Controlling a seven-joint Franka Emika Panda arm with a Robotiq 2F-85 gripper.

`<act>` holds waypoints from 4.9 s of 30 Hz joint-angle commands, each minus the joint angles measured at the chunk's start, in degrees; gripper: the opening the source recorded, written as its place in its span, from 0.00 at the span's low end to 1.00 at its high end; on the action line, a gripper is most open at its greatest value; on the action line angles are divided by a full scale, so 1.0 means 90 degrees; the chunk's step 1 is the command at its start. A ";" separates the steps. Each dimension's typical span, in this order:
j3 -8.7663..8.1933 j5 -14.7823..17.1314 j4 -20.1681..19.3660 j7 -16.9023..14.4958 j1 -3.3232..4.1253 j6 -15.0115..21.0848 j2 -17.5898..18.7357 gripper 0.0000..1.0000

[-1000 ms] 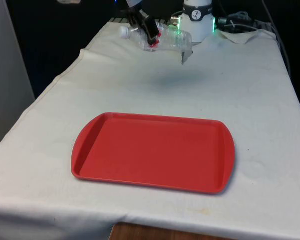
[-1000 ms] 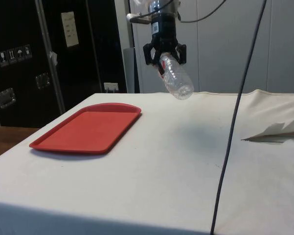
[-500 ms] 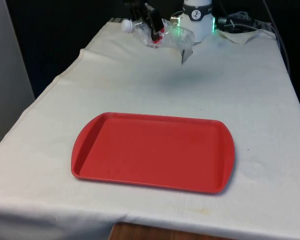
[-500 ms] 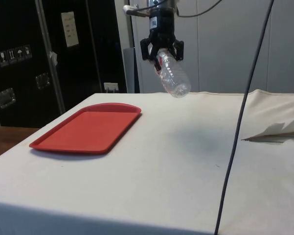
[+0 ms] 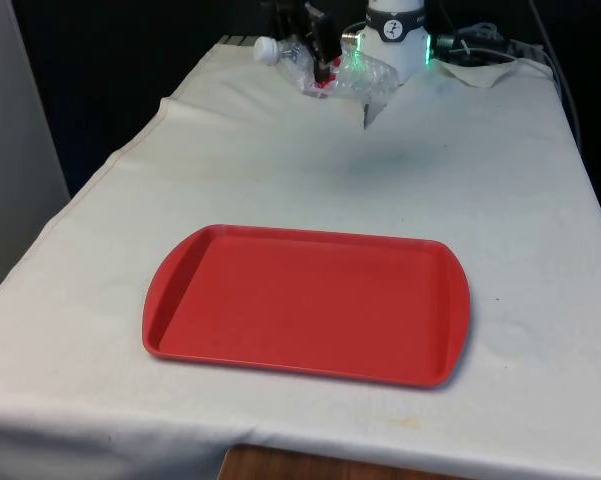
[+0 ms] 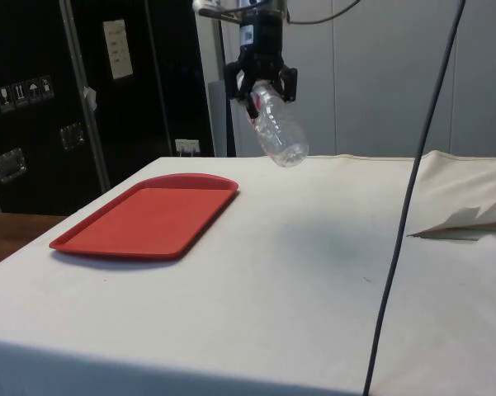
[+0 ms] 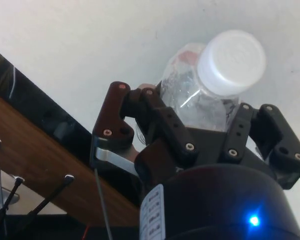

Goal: Place the bottle upright on the tray.

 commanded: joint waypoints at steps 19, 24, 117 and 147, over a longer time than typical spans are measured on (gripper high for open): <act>0.0452 -0.0312 -0.0051 0.0159 0.0000 0.0547 -0.0076 0.00; 0.0611 -0.0458 -0.0045 0.0293 0.0032 0.0834 -0.0045 0.00; 0.1356 0.0618 0.1095 -0.2909 -0.0051 0.2782 0.1120 0.00; 0.1598 0.1751 0.1133 -0.4902 -0.0070 0.3705 0.1356 0.00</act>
